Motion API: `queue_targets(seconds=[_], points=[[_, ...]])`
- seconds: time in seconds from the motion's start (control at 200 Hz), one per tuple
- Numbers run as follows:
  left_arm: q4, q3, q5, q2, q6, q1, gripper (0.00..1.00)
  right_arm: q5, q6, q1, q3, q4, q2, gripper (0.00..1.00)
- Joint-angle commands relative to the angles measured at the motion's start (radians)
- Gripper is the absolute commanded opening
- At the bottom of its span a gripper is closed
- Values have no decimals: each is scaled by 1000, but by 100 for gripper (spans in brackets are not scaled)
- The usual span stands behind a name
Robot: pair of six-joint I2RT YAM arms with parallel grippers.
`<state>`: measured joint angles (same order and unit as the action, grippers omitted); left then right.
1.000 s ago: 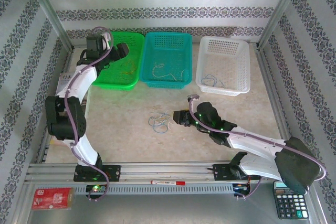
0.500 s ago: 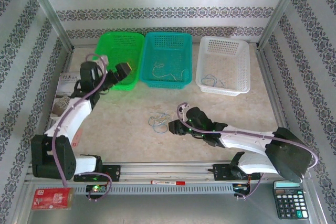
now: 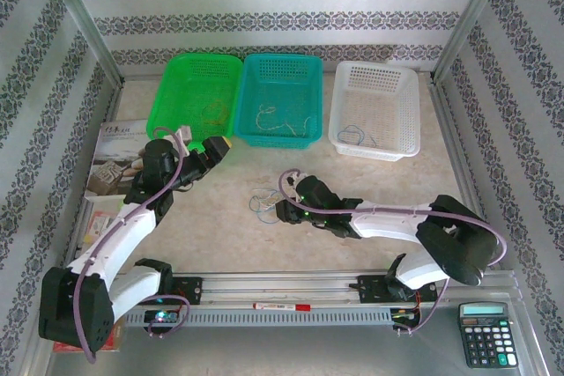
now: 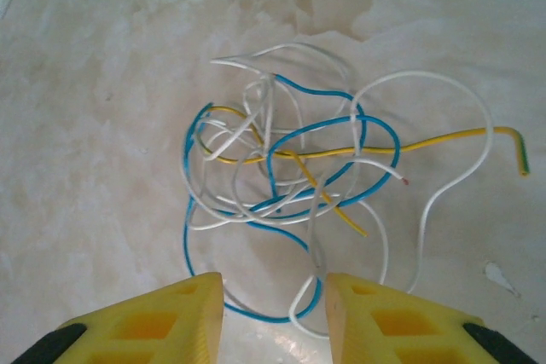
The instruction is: Untangle the cables
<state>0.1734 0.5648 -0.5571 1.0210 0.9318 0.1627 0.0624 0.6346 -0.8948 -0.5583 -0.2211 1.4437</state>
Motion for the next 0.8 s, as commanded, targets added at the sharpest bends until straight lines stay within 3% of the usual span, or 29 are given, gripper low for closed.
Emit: queue_targets(seconds=[0.0, 0.485, 0.794], points=[[55, -18, 10, -18, 26, 8, 100, -57, 23, -12, -26, 30, 25, 35], [69, -36, 17, -34, 41, 11, 100, -41, 14, -12, -82, 31, 120, 33], [57, -32, 20, -55, 38, 11, 100, -70, 36, -15, -31, 79, -24, 34]])
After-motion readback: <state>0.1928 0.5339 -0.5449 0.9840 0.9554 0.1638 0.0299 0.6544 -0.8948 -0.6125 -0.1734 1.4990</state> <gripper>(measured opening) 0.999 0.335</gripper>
